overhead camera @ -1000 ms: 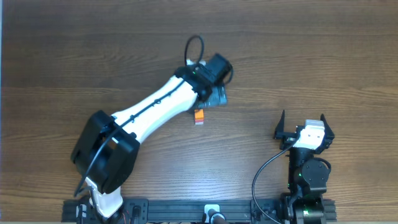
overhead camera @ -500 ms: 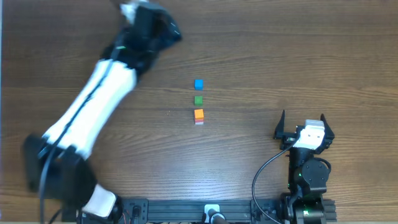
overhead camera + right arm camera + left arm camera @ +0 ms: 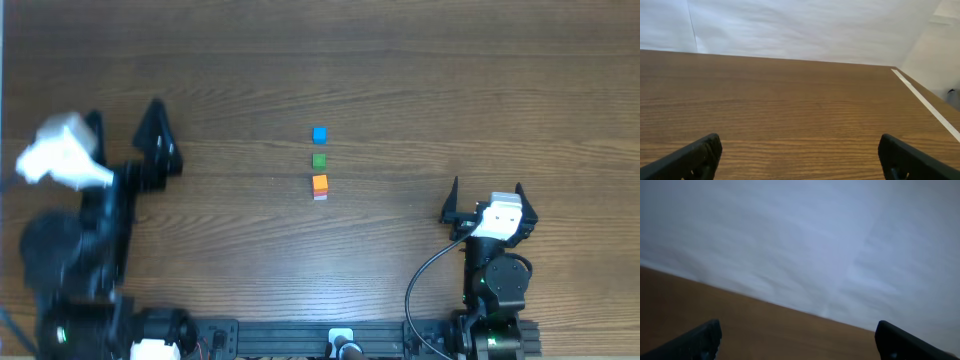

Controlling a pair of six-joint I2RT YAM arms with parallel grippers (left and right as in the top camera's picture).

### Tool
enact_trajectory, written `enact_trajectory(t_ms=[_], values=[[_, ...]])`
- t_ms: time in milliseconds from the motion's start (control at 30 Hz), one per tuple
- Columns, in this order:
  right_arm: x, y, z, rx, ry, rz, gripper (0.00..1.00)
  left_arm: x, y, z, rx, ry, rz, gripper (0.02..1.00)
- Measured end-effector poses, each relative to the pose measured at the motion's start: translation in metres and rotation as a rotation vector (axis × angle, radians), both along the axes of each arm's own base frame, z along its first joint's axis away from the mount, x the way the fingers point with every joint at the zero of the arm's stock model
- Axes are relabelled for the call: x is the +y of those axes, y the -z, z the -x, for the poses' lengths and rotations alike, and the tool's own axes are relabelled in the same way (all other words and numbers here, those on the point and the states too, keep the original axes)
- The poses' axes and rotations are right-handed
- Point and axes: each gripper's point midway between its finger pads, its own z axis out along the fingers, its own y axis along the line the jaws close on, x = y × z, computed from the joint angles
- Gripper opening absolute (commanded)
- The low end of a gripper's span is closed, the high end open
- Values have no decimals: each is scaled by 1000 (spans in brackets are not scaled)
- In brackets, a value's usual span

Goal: Stack Cubes

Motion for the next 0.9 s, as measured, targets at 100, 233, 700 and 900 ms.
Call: enact_trajectory(t_ms=[100, 233, 700, 900], values=[[0, 0, 0, 0, 0, 0, 993, 9, 17, 23, -41, -21, -60, 993], [0, 0, 0, 0, 0, 0, 993, 11, 52, 36, -34, -19, -125, 978], [0, 0, 0, 0, 0, 0, 993, -4, 149, 39, -20, 70, -223, 998], [0, 0, 0, 0, 0, 0, 993, -5, 168, 34, 1, 82, -228, 998]])
